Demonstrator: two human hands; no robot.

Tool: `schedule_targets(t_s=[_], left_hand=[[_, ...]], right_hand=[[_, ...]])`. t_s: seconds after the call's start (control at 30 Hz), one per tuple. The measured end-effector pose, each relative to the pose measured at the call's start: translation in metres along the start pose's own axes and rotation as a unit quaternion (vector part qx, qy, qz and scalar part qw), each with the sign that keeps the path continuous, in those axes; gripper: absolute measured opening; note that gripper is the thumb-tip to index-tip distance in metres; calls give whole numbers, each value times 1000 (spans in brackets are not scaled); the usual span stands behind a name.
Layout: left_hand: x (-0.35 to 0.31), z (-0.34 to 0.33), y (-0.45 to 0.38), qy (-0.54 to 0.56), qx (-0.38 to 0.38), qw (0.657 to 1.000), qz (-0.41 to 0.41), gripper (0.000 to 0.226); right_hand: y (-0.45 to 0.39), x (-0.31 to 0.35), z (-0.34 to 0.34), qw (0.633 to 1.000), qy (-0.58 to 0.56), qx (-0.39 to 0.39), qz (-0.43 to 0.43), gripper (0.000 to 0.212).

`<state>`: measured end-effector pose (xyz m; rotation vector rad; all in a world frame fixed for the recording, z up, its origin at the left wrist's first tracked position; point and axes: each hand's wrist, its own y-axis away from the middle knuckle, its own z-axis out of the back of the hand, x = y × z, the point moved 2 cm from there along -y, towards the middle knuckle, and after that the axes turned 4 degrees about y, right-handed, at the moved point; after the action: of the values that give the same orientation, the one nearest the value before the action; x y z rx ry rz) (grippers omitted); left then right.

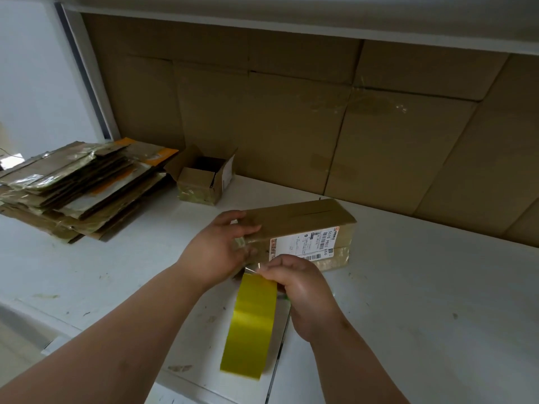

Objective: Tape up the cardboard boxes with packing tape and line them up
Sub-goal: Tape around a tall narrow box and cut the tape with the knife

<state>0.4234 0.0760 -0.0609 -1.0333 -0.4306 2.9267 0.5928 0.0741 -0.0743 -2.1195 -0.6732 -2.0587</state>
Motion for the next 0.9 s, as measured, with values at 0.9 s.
schedule_targets(t_s=[0.9], left_hand=[[42, -1, -3, -139, 110, 975, -131, 49]], right_hand=[[-35, -10, 11, 996, -20, -66, -58, 25]])
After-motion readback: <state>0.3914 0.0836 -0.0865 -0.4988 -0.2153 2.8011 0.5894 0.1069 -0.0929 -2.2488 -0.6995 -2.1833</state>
